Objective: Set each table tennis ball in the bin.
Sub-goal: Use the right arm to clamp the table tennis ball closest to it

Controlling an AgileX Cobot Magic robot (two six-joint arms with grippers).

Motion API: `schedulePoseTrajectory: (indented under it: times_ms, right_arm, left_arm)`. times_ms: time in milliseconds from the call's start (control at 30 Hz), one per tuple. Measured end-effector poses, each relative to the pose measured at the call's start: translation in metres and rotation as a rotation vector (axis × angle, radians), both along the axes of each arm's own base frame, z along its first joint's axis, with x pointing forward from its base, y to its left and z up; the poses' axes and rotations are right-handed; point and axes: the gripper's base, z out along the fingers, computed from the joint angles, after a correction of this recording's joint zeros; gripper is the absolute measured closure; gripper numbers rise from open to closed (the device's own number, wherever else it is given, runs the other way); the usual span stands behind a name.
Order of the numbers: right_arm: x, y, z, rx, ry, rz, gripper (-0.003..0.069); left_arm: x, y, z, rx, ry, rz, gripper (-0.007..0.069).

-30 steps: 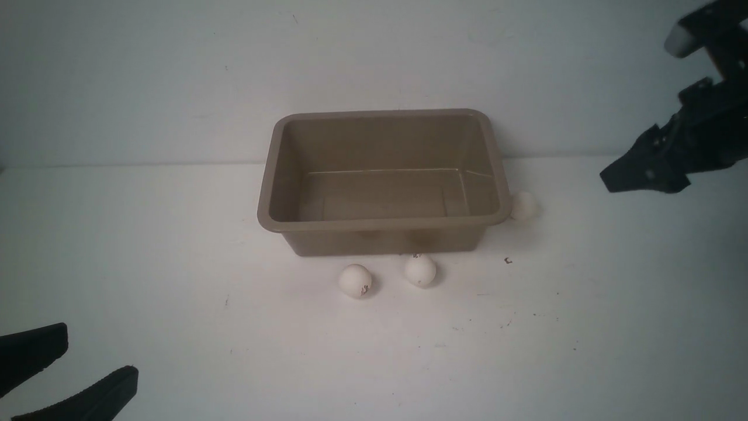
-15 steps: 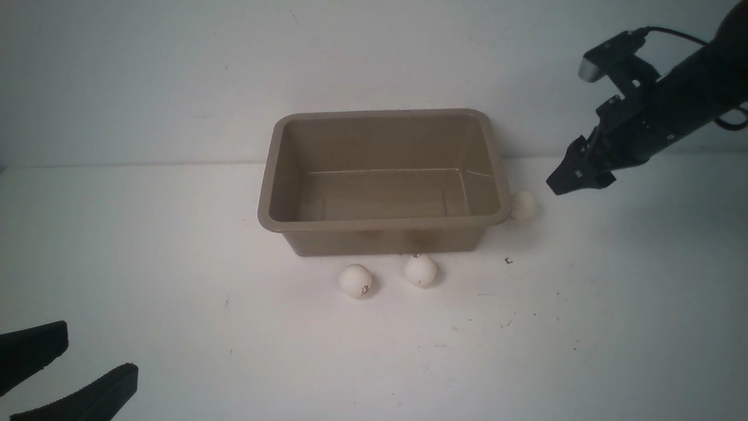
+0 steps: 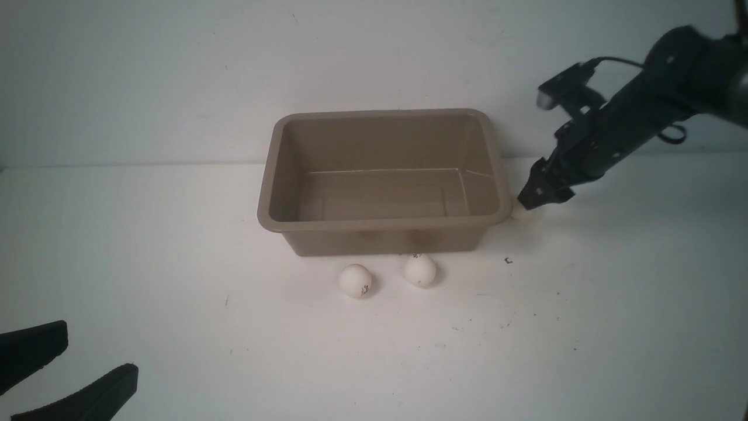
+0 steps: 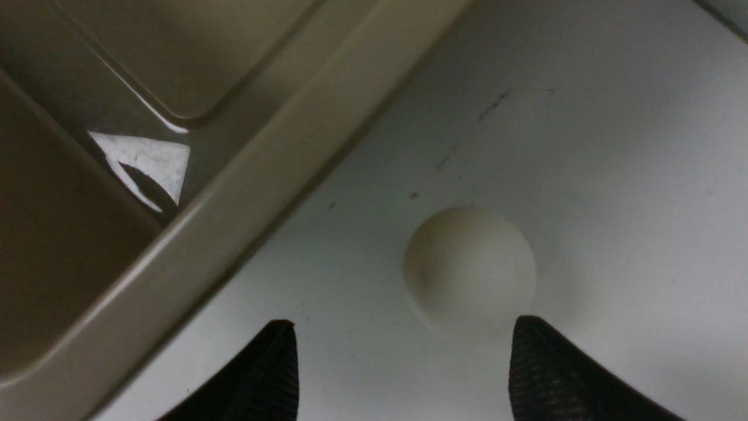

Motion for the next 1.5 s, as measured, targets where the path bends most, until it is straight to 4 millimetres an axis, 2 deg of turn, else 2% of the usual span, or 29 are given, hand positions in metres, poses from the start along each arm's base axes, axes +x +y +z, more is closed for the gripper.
schedulePoseTrajectory:
  times_ms: [267,600,1000,1100,1167,1333,1500]
  right_arm:
    - [0.015,0.003,-0.017,-0.038,-0.042,0.002,0.0218]
    - [0.018,0.002,-0.017,-0.046,-0.074,-0.008,0.0218]
    - [0.020,0.003,-0.045,-0.048,-0.015,-0.006,0.0220]
    - [0.020,0.004,-0.049,-0.031,-0.004,-0.012,0.0257]
    - [0.020,0.005,-0.049,-0.028,-0.003,-0.011,0.0298]
    - [0.023,0.004,-0.048,-0.036,-0.043,-0.003,0.0297]
    - [0.025,0.003,-0.026,-0.042,-0.121,-0.013,0.0297]
  left_arm:
    - [0.000,0.000,0.000,0.004,-0.003,-0.002,0.0163]
    - [0.000,0.000,0.000,0.006,-0.004,-0.002,0.0163]
    - [0.000,0.000,0.000,0.004,-0.004,-0.003,0.0163]
    - [0.000,0.000,0.000,0.004,-0.004,-0.003,0.0163]
    - [0.000,0.000,0.000,0.005,-0.004,-0.003,0.0163]
    - [0.000,0.000,0.000,0.014,-0.006,-0.003,0.0163]
    - [0.000,0.000,0.000,0.019,-0.006,-0.002,0.0163]
